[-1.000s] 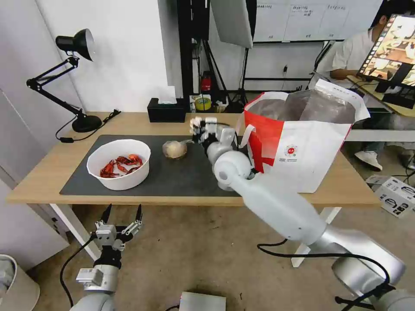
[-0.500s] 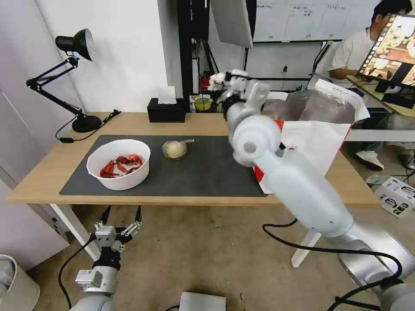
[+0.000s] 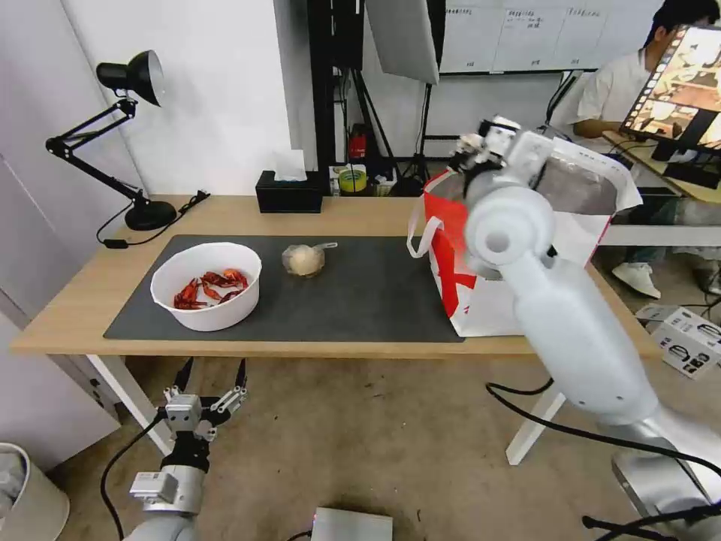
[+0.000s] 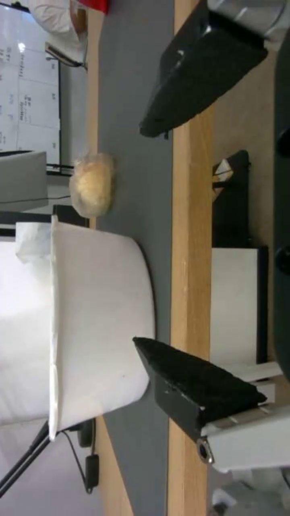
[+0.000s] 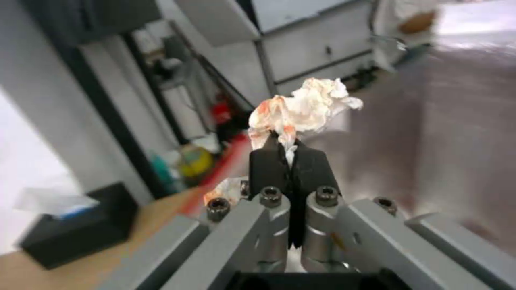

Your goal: Pick up the trash from the table and place it into the takeout bag.

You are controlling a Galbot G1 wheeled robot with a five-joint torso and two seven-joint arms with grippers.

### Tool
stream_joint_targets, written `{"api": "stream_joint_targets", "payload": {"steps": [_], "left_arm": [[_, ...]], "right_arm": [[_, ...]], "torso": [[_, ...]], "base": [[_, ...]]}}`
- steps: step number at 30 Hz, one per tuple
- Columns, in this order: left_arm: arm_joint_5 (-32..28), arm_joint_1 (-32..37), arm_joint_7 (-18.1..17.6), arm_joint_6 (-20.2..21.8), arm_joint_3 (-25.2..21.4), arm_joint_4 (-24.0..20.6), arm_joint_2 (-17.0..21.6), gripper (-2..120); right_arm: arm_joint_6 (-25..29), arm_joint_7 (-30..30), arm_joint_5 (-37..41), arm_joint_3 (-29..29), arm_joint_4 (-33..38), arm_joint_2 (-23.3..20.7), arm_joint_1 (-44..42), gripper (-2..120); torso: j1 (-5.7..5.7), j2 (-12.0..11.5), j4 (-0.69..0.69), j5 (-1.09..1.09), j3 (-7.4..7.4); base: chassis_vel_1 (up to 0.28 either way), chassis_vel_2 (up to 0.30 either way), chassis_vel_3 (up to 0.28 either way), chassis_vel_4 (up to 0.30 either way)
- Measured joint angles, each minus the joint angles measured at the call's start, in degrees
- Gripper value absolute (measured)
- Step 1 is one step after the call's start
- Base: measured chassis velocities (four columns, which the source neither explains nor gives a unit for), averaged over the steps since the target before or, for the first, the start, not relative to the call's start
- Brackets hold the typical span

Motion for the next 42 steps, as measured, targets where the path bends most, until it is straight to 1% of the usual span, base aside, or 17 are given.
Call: {"api": "stream_joint_targets", "payload": {"steps": [9,14,16,18,19,22,23,25,27,29,31,33,34,37,39,40,42], "left_arm": [[0.54,-0.07,0.02,0.00,0.48,0.00,-0.41,100],[0.62,-0.07,0.04,0.00,0.52,0.00,-0.45,100],[0.62,-0.07,0.05,0.00,0.52,0.00,-0.45,100],[0.63,-0.06,0.05,0.00,0.53,0.00,-0.45,100],[0.63,-0.06,0.05,0.00,0.53,0.00,-0.45,100],[0.63,-0.07,0.05,0.00,0.55,0.01,-0.43,100],[0.63,-0.07,0.05,0.00,0.55,0.01,-0.43,100],[0.63,-0.13,0.05,0.00,0.55,0.14,-0.32,100],[0.63,-0.15,0.05,0.00,0.54,0.24,-0.27,100],[0.63,-0.22,0.05,0.00,0.51,0.37,-0.23,100],[0.63,-0.26,0.05,0.00,0.51,0.45,-0.22,100],[0.62,-0.35,0.05,0.00,0.51,0.51,-0.21,100],[0.62,-0.35,0.05,0.00,0.51,0.51,-0.21,100],[0.60,-0.46,0.05,0.00,0.51,0.57,-0.16,100],[0.58,-0.53,0.05,-0.01,0.50,0.63,-0.12,100],[0.58,-0.53,0.05,-0.01,0.50,0.63,-0.12,100],[0.56,-0.54,0.04,-0.02,0.48,0.64,-0.14,100]], "right_arm": [[-1.49,1.27,1.40,2.65,0.24,-1.64,-2.02,2],[-2.05,1.51,2.65,3.49,0.84,-1.72,-2.65,21],[-2.09,1.52,2.71,3.54,0.89,-1.74,-2.76,24],[-2.32,1.53,3.00,3.69,1.11,-1.78,-3.10,37],[-2.32,1.53,3.00,3.69,1.11,-1.78,-3.10,37],[-2.43,1.53,3.09,3.78,1.17,-1.75,-3.17,51],[-2.43,1.53,3.09,3.78,1.17,-1.75,-3.17,51],[-2.52,1.55,3.06,3.79,1.11,-1.64,-3.17,63],[-2.57,1.59,3.03,3.79,1.09,-1.60,-3.16,66],[-2.63,1.62,2.93,3.79,1.03,-1.51,-3.15,77],[-2.65,1.62,2.81,3.79,0.95,-1.44,-3.11,81],[-2.65,1.34,2.40,3.78,0.79,-1.34,-2.97,93],[-2.65,1.34,2.40,3.78,0.79,-1.34,-2.97,93],[-0.74,-1.21,1.56,3.78,0.77,-1.33,-2.90,98],[3.44,-7.20,0.49,3.78,1.63,-1.63,-3.14,100],[3.44,-7.20,0.49,3.78,1.63,-1.63,-3.14,100],[7.99,-15.10,-0.58,3.57,3.22,-2.35,-3.80,100]], "torso": [[0.00,0.00,0.00,-0.01,0.00],[0.00,0.00,0.01,-0.01,0.00],[0.00,0.00,0.01,-0.01,0.00],[0.00,0.00,0.01,-0.01,0.00],[0.00,0.00,0.01,-0.01,0.00],[0.00,0.00,0.01,-0.02,0.00],[0.00,0.00,0.01,-0.02,0.00],[0.00,0.00,0.01,-0.01,0.00],[0.00,0.00,0.01,-0.02,0.00],[0.00,0.00,0.01,-0.02,0.00],[0.00,0.00,0.01,-0.02,0.00],[0.00,0.00,0.01,-0.01,0.00],[0.00,0.00,0.01,-0.01,0.00],[0.00,0.00,0.01,-0.01,0.00],[0.00,0.00,0.01,-0.01,0.00],[0.00,0.00,0.01,-0.01,0.00],[0.00,0.00,0.01,-0.02,0.00]], "base": [[0.000,0.000,0.000,0.000],[0.000,0.000,0.000,0.000],[0.000,0.000,0.000,0.000],[0.000,0.000,0.000,0.000],[0.000,0.000,0.000,0.000],[0.000,0.000,0.000,0.000],[0.000,0.000,0.000,0.000],[0.000,0.000,0.000,0.000],[0.000,0.000,0.000,0.000],[0.000,0.000,0.000,0.000],[0.000,0.000,0.000,0.000],[0.000,0.000,0.000,0.000],[0.000,0.000,0.000,0.000],[0.000,0.000,0.000,0.000],[0.000,0.000,0.000,0.000],[0.000,0.000,0.000,0.000],[0.000,0.000,0.000,0.000]]}}
